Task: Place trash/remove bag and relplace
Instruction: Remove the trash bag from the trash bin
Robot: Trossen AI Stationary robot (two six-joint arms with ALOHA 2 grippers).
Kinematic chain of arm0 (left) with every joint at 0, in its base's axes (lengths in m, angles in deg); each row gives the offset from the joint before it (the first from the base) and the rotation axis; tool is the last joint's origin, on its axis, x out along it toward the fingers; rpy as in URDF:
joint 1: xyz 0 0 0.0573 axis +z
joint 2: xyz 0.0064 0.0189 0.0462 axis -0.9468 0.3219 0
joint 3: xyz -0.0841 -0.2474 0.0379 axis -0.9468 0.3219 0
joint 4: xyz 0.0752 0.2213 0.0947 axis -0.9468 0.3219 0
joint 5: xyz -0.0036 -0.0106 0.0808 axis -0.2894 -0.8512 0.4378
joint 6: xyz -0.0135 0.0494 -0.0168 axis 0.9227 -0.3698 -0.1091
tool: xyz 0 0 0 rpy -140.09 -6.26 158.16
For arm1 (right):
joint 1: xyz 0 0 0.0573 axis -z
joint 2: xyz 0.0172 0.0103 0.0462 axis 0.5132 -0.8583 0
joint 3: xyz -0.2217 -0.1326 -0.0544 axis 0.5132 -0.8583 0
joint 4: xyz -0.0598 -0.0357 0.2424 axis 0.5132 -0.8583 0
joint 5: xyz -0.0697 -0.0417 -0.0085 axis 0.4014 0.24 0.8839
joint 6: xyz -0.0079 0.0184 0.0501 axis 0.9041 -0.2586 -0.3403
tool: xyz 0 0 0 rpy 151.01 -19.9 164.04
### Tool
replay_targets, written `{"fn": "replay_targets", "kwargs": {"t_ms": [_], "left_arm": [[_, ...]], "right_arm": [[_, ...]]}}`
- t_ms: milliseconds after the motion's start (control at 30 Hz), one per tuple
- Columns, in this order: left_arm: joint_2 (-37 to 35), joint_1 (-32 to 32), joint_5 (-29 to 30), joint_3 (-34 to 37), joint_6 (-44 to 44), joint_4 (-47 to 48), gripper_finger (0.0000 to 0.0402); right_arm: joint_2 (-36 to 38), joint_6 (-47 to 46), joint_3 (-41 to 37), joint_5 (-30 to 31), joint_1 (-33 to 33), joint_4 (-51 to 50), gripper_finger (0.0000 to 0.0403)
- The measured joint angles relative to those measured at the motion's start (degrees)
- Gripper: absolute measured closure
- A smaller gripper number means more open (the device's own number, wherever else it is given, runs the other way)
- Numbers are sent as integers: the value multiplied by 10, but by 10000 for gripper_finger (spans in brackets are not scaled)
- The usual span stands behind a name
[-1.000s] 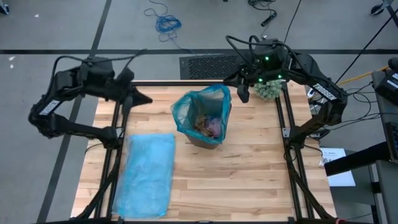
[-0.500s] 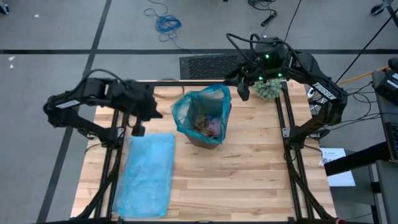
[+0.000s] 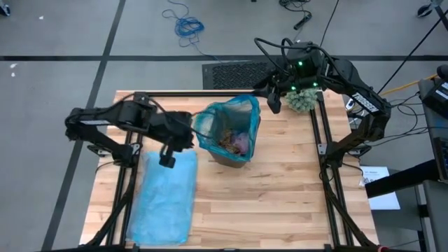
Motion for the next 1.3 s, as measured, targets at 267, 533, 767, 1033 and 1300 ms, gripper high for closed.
{"fn": "replay_targets", "kwargs": {"t_ms": [267, 533, 767, 1033, 1300], "left_arm": [[73, -13, 40, 0, 53, -5, 289], [127, -19, 140, 0, 89, -2, 243], [159, -18, 178, 0, 109, 55, 289], [152, -18, 172, -16, 118, 81, 391], [151, -18, 168, -87, 112, 97, 395]], "right_arm": [[0, 19, 0, -3, 0, -15, 305], [0, 20, 0, -18, 0, -17, 305], [0, 32, 0, -18, 0, -44, 305], [0, 37, 0, -18, 0, -64, 305], [0, 46, 0, -18, 0, -68, 305]]}}
